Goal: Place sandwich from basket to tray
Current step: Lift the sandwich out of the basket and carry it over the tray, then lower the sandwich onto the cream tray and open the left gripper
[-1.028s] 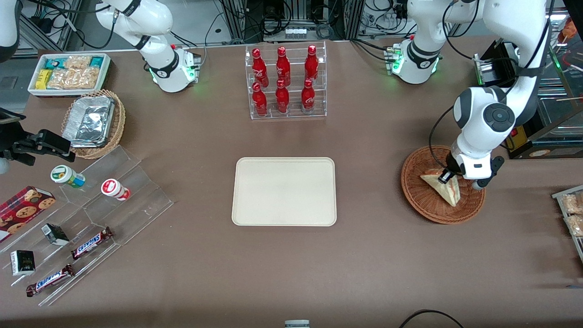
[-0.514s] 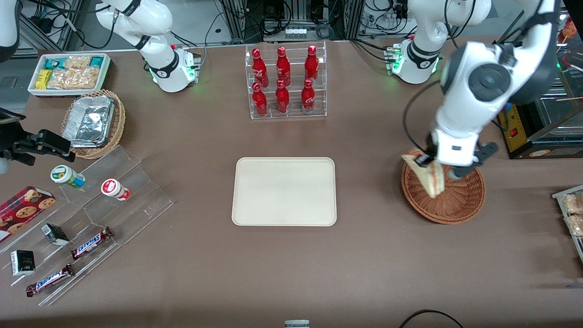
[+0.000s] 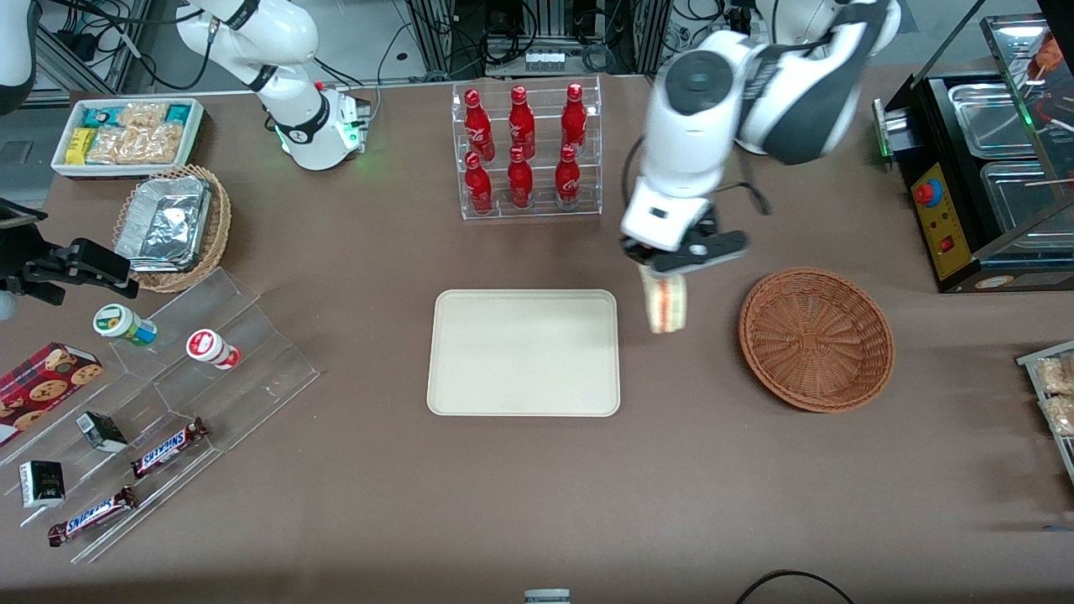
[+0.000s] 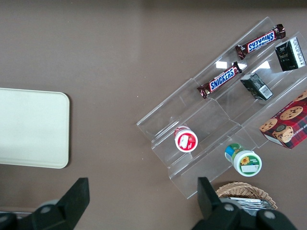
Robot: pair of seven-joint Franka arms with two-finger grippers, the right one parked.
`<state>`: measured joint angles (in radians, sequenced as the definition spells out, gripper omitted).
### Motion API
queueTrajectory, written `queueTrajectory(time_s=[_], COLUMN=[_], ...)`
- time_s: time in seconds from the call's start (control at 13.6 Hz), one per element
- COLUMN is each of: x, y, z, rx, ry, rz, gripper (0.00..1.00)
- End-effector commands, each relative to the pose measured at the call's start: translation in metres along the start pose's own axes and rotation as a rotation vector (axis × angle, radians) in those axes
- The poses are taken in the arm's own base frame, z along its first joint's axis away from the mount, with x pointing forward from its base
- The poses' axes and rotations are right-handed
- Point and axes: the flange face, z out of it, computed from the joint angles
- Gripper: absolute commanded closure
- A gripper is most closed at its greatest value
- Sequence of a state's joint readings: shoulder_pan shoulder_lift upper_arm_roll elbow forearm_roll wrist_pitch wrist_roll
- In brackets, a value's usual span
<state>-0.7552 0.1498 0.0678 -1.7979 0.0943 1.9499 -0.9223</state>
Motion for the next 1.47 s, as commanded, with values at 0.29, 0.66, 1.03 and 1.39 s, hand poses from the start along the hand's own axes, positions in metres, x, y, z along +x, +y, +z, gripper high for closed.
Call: queueTrajectory(time_s=[0.29,0.66,1.03,1.39], x=[-0.037,-0.036,-0.039,-0.040], y=[0.114,0.125,0.129,0.128], z=[0.139,0.199,0.224,0.235], rx=[0.046,0.045,0.034,0.047], ry=[0.082,0.126,0.132,0.129], rz=[0.180,0.226,0.181,0.188], gripper=[0.92,0.92,0.92,0.00])
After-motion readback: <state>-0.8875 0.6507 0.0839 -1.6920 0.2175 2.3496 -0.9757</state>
